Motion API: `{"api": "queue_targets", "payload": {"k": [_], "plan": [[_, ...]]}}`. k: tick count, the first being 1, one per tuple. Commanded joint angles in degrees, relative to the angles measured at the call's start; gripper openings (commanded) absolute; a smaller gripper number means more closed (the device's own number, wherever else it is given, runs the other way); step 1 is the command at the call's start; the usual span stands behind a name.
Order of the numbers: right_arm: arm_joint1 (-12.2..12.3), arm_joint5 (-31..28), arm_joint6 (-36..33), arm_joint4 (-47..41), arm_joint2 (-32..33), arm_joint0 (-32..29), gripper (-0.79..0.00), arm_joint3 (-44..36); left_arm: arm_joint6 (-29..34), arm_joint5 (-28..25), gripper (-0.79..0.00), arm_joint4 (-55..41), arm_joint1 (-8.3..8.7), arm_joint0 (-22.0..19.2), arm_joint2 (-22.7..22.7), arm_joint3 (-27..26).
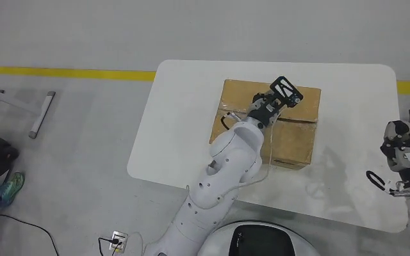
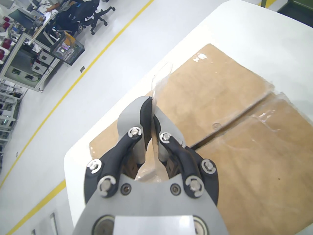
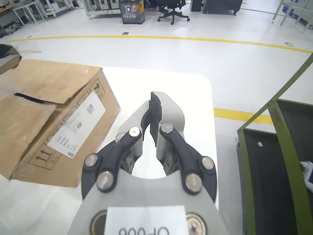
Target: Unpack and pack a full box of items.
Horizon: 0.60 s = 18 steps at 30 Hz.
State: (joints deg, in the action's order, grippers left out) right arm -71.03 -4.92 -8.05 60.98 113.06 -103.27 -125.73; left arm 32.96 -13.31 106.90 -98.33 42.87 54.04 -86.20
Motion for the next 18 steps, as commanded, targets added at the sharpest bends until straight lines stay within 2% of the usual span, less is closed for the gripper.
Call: {"api": "queue_targets", "payload": {"k": [1,3,10,14,18], "plan": [[0.1,-1.1,-0.9,-0.6,-0.2,1.0,-0.785,-1.1,-0.3,0.5,-0.751,0.6,0.32,-0.2,2.3,-0.6],[0.2,-2.3,-1.7,-0.5,-0.6,1.9,-0.785,-1.8,-0.8,0.4,-0.785,1.4,0.66,-0.3,4.3,-1.3],[0.6,-5.9,-4.2,2.1,-4.5,4.8,-0.785,-3.7,-1.1,2.6,-0.785,4.6,1.96,-0.4,12.9,-3.9],[0.5,-4.1,-5.0,2.9,-7.1,7.3,-0.785,-2.7,-2.1,4.7,-0.785,9.0,2.78,-0.3,16.9,-3.5],[0.7,-5.2,-7.1,4.6,-9.9,9.6,-0.785,-1.8,-3.0,6.1,-0.785,10.6,3.3,-0.7,20.0,-2.5]]}}
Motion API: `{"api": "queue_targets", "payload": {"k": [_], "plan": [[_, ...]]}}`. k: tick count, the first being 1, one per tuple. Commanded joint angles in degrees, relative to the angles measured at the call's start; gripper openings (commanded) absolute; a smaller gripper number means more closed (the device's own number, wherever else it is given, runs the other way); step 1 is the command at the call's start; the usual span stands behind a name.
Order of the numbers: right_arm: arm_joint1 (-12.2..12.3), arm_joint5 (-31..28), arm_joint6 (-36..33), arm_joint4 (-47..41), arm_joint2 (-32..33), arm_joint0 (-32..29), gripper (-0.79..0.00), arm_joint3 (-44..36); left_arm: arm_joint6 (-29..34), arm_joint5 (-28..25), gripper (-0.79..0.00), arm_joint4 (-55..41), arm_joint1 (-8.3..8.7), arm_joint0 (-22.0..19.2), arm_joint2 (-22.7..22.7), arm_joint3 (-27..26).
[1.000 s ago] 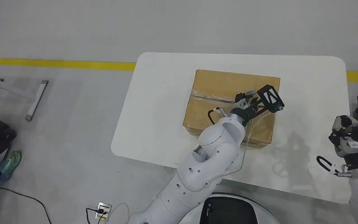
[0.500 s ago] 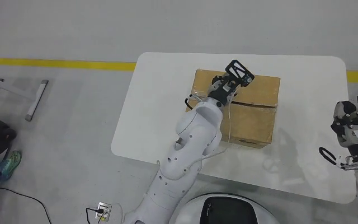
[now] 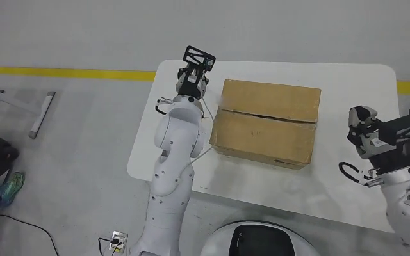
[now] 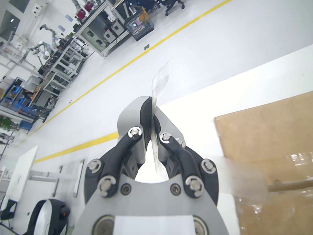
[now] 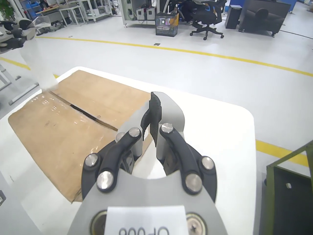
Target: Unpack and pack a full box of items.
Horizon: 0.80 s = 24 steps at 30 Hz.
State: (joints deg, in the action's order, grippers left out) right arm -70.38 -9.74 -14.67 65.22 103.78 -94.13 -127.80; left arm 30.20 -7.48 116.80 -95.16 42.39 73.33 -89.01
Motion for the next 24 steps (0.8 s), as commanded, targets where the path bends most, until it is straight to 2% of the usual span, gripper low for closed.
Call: {"api": "queue_targets", "payload": {"k": [1,7,8,9,11,17,24], "plan": [[0.1,-0.7,-0.9,0.8,-1.3,0.9,-0.785,0.6,-0.3,0.7,-0.785,1.2,0.27,-0.4,1.5,0.7],[0.2,-2.1,-2.6,3.4,-4.0,2.4,-0.785,2.7,-0.4,2.6,-0.785,4.9,0.97,-1.3,4.6,2.8],[0.3,-2.1,-2.7,3.7,-4.4,2.5,-0.785,3.0,-0.3,2.9,-0.754,5.2,1.07,-1.4,5.1,3.2],[0.3,-2.3,-2.8,3.9,-4.7,2.6,-0.785,3.3,-0.1,3.3,-0.573,5.2,1.15,-1.5,5.7,3.6],[0.4,-3.1,-3.4,4.6,-5.3,2.9,-0.785,3.7,0.4,3.9,0.0,5.2,1.3,-1.7,6.7,4.2],[0.6,-4.9,-5.2,6.2,-6.7,3.5,-0.785,4.3,2.1,4.7,0.0,5.4,1.65,-1.5,8.6,3.9],[0.6,-3.6,-4.8,9.2,-8.0,3.6,-0.785,5.4,4.1,5.5,0.0,6.0,2.16,-0.7,11.0,2.2]]}}
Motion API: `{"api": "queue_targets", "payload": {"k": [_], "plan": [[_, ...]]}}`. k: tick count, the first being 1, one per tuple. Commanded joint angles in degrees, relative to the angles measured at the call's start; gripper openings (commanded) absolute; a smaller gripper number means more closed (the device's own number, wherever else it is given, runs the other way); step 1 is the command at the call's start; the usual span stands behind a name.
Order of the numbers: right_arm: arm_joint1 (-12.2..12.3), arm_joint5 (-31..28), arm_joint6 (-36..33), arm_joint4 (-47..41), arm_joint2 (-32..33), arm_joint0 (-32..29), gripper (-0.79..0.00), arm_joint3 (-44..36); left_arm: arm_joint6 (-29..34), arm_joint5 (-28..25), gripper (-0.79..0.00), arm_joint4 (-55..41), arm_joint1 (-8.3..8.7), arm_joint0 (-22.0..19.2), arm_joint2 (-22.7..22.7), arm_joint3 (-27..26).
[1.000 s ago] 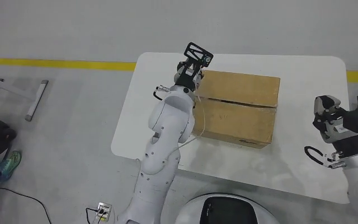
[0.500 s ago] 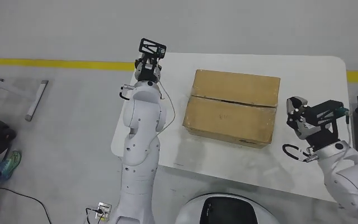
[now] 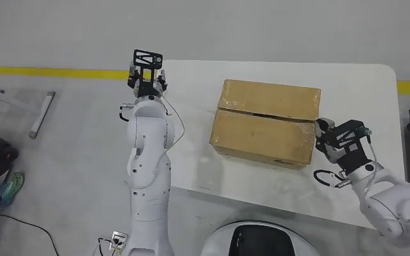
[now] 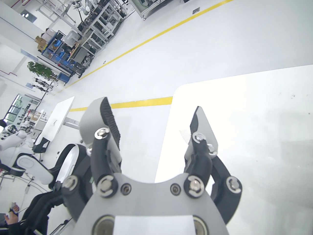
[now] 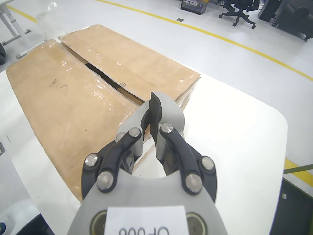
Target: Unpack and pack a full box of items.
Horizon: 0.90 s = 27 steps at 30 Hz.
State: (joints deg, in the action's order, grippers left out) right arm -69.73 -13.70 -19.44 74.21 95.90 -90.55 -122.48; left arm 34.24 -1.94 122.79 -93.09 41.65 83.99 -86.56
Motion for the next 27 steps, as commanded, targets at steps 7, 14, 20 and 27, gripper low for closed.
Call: {"api": "queue_targets", "payload": {"k": [7,14,20,27], "plan": [[-0.1,3.4,0.9,-1.2,1.3,-0.8,-0.785,-0.8,0.6,-2.7,0.0,-1.0,0.35,1.5,0.1,-4.2],[-0.1,5.9,3.0,-4.2,7.2,-4.4,-0.785,-2.9,1.2,-10.8,0.0,-6.8,-0.33,5.5,-8.5,-10.6],[-0.2,6.6,4.9,-5.5,12.0,-8.2,-0.785,-2.6,3.0,-17.3,0.0,-13.7,-1.51,8.1,-20.4,-12.4],[-0.4,7.2,6.5,-7.1,14.4,-11.0,-0.785,-1.6,3.2,-19.2,0.0,-12.2,-2.55,7.7,-30.4,-7.6]]}}
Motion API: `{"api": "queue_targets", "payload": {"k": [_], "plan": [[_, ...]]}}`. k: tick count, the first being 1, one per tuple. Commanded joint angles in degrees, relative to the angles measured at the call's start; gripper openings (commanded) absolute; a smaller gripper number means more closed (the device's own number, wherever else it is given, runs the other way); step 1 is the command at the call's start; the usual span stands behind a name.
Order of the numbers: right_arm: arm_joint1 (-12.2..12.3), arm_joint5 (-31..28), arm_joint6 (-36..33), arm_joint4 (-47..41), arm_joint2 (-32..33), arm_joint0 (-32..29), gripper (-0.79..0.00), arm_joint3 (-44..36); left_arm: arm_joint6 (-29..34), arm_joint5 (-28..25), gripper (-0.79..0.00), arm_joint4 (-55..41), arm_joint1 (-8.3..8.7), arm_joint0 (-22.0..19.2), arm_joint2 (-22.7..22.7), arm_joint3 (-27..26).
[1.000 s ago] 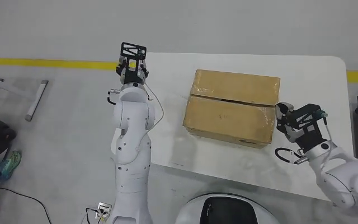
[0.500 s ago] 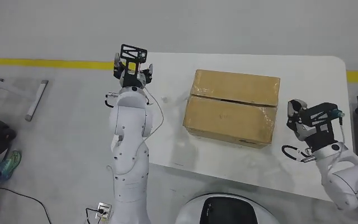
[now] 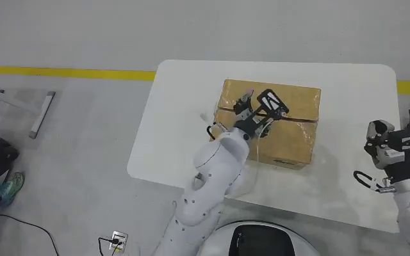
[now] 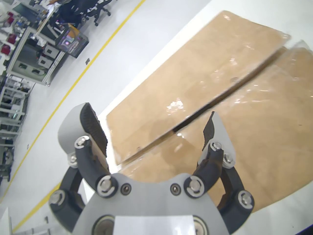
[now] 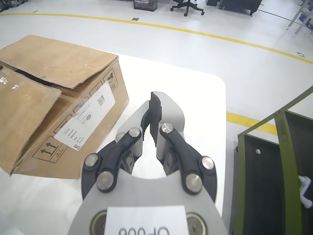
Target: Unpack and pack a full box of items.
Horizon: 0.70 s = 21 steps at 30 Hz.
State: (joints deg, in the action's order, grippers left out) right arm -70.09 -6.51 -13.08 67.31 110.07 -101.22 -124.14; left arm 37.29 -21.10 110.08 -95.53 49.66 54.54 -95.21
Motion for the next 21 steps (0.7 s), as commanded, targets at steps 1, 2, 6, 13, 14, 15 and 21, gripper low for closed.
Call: {"api": "queue_targets", "payload": {"k": [1,2,6,13,14,15,21], "plan": [[-0.1,0.1,0.3,-0.3,0.4,-0.6,-0.785,0.0,0.2,-0.1,0.0,0.5,-0.23,-0.6,-1.6,1.8],[-0.1,0.3,0.4,-0.5,0.6,-0.9,-0.785,0.0,0.1,-0.1,0.0,0.9,-0.32,-0.9,-2.1,2.7],[-0.2,0.4,1.0,-0.8,1.0,-1.6,-0.785,-0.2,-0.6,1.5,0.0,3.7,-0.6,-2.4,-3.3,5.7],[-0.4,1.3,1.5,-1.5,1.5,-2.4,-0.785,-0.3,-2.0,5.6,-0.006,7.2,-1.16,-5.9,-3.4,10.9],[-0.4,1.5,1.5,-1.5,1.5,-2.4,-0.785,-0.3,-2.3,6.4,-0.071,7.7,-1.25,-6.4,-3.3,11.6],[-0.4,1.8,1.5,-1.7,1.6,-2.4,-0.785,-0.2,-2.5,7.4,-0.139,8.2,-1.33,-6.9,-3.2,12.4],[-0.5,2.0,1.1,-1.9,1.5,-2.2,-0.785,-0.1,-5.4,8.3,-0.785,8.6,-1.63,-8.3,-2.7,14.8]]}}
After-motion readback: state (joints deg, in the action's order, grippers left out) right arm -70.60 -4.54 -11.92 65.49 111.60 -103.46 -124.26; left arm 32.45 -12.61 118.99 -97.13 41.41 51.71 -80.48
